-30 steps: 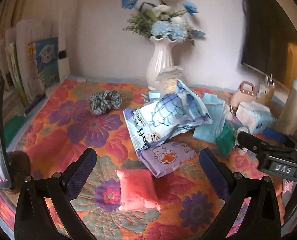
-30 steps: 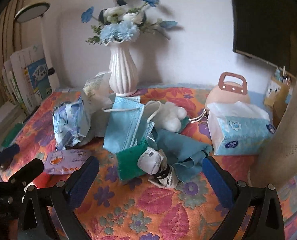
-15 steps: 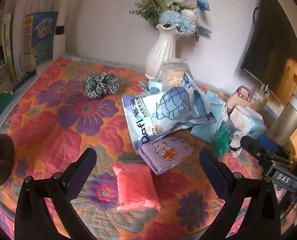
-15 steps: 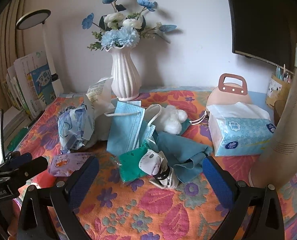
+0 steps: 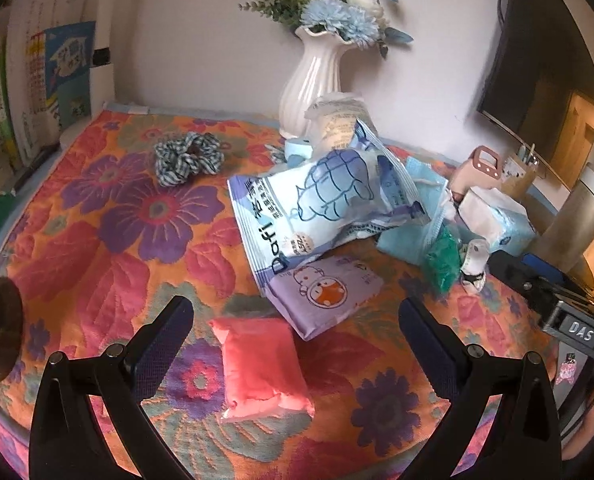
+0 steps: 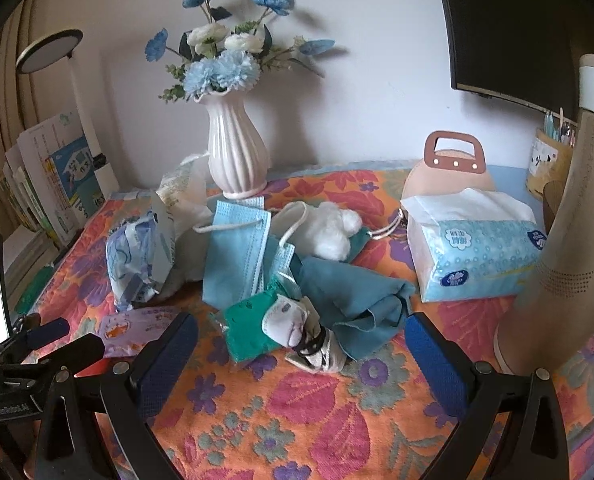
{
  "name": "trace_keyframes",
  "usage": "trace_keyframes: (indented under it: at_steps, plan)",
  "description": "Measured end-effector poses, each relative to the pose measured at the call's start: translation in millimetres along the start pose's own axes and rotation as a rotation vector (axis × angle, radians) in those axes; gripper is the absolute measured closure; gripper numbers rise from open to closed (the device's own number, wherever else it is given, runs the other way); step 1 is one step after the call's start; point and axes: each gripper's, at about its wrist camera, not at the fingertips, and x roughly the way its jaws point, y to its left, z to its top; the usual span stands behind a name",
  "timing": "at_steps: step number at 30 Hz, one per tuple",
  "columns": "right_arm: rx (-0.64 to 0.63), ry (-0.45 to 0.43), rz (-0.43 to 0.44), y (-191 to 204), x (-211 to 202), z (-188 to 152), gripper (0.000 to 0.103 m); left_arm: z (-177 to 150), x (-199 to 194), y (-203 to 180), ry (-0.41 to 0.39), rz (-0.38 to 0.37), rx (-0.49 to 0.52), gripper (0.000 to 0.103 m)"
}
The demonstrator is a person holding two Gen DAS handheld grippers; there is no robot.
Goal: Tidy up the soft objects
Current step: 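Move left tool toward purple wipe pack while right tool approaches white mask, then close left tool on purple wipe pack while right tool grasps white mask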
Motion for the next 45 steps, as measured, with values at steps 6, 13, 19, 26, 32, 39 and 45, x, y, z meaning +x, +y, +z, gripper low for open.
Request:
trace_keyframes:
  at_steps: [6,13,19,26,32,39,45]
  plan:
    - [-0.059,0.102,0.029,-13,-7,-4,0.013,13,3,-5,0.121,-0.084,0.079,0.001]
    - [-0.118,0.205,0.084,-9,17,1,0.036,27,30,-11,0.172,-0.081,0.171,0.002]
    - [-0.226,0.197,0.059,10,35,-1,0.051,20,50,-23,0.222,-0.100,0.196,0.030]
    - [-0.260,0.158,0.089,16,32,-2,0.071,10,38,-17,0.200,-0.071,0.185,0.063]
    - [-0.250,0.148,0.136,16,-2,-5,0.071,-6,8,-21,0.199,-0.130,0.177,0.063]
    - [-0.170,0.333,0.246,17,-5,-13,0.071,-25,0,-38,0.236,-0.176,0.233,0.041]
    - [-0.156,0.359,0.262,17,12,-27,0.046,-22,11,-49,0.220,-0.151,0.262,0.025]
